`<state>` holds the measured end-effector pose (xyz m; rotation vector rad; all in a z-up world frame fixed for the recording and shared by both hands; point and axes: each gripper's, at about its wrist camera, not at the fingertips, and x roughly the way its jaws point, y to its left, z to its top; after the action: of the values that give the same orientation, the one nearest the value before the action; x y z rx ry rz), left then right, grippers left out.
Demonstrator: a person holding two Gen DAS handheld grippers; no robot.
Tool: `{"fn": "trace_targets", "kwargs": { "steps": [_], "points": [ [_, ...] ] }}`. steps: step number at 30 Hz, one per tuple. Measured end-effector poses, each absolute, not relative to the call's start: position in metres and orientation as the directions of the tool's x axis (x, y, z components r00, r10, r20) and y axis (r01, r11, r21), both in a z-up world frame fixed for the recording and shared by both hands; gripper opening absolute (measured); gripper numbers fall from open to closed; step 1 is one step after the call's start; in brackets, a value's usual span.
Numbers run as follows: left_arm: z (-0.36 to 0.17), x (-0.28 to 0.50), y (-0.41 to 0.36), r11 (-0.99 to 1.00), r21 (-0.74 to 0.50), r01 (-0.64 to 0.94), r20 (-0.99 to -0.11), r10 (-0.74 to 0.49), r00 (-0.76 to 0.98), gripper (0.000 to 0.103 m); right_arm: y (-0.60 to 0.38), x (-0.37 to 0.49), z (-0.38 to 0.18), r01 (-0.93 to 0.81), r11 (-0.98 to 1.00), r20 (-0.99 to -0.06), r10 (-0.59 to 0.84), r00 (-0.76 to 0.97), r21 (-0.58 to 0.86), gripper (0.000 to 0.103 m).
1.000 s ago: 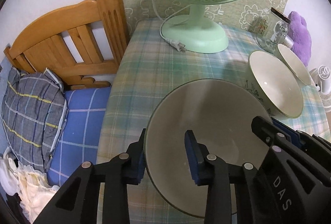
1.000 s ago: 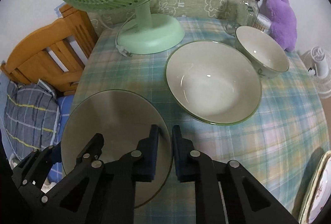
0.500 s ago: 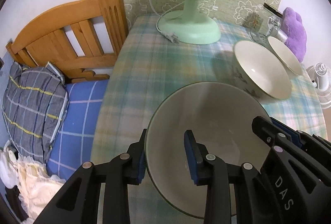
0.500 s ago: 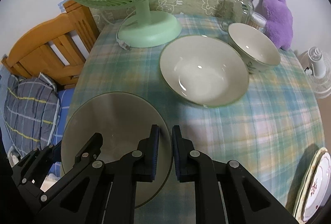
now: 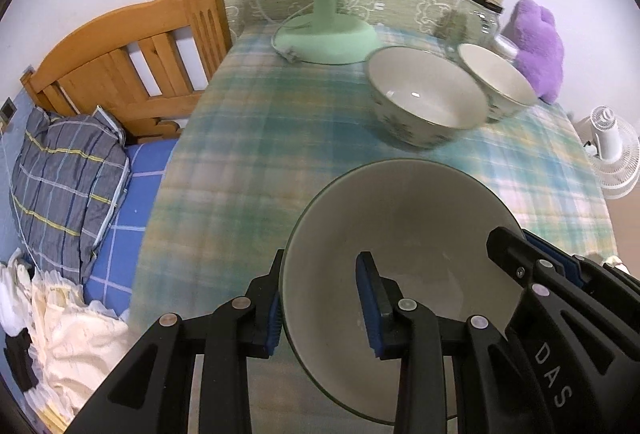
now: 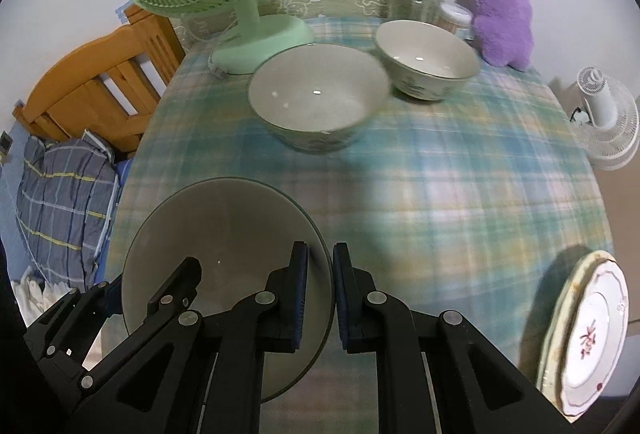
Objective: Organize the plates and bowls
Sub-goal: 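Lift the large bowl and carry it toward the plate stack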
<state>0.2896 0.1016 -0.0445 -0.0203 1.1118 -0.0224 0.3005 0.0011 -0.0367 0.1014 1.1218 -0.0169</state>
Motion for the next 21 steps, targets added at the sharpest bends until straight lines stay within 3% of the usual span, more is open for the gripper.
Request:
{"fn": "trace_targets", "kwargs": {
  "steps": [21],
  "points": [
    [-0.05,0.216,0.003,1.0,-0.03,-0.008,-0.911,-0.024,0.412,0.032,-0.102,0.221,-0.038,0.047,0.997,-0.912,0.04,0.409,0.064,0.016]
  ]
}}
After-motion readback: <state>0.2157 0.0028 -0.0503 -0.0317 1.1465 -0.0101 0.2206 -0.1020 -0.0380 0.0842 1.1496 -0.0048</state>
